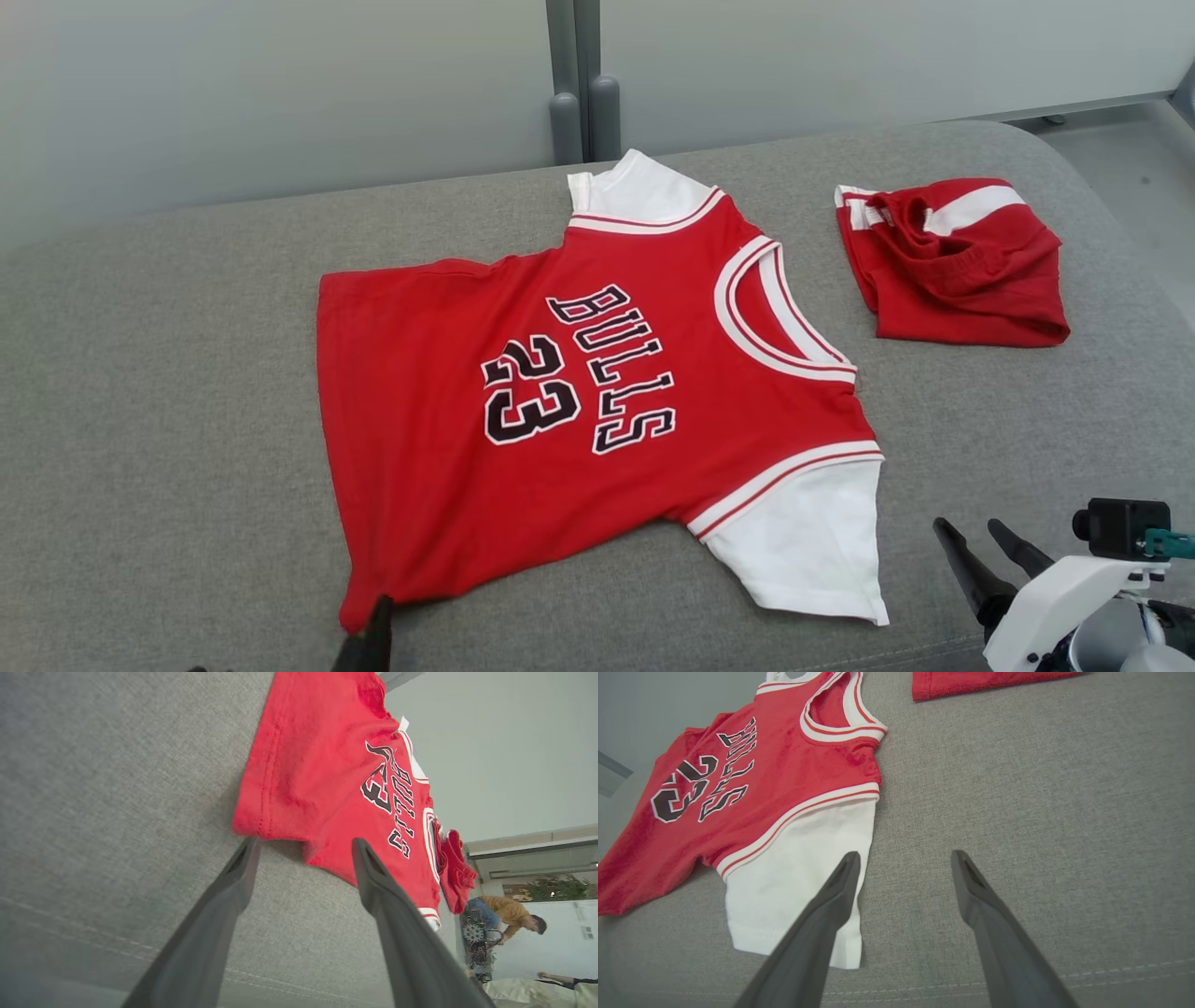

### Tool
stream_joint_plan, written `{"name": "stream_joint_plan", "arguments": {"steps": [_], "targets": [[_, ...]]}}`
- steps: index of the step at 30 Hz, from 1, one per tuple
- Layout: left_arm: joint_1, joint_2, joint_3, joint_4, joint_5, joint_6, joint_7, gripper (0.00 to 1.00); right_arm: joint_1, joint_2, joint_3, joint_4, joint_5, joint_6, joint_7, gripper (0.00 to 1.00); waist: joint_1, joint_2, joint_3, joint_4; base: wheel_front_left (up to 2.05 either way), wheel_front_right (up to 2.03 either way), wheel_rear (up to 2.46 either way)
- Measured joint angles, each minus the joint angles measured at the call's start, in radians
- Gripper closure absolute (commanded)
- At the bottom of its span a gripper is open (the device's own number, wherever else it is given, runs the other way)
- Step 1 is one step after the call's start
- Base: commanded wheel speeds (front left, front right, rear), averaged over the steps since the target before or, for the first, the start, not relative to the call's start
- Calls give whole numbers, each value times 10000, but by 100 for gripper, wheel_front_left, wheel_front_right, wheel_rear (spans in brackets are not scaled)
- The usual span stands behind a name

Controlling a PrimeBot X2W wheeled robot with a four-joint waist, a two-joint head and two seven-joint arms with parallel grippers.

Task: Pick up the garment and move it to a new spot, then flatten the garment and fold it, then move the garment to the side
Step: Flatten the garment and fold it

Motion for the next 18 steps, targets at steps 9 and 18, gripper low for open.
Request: {"name": "stream_joint_plan", "arguments": {"steps": [9,18], "targets": [[151,-67,1419,42,-4178,19,719,0,-95,84,211,-98,-25,10,17,0,0,0,73,-9,0,0,0],[-17,138,1093,380,-5296,190,1158,0,-250,79,255,-111,-94,12,71,0,0,0,216,-244,0,0,0]]}}
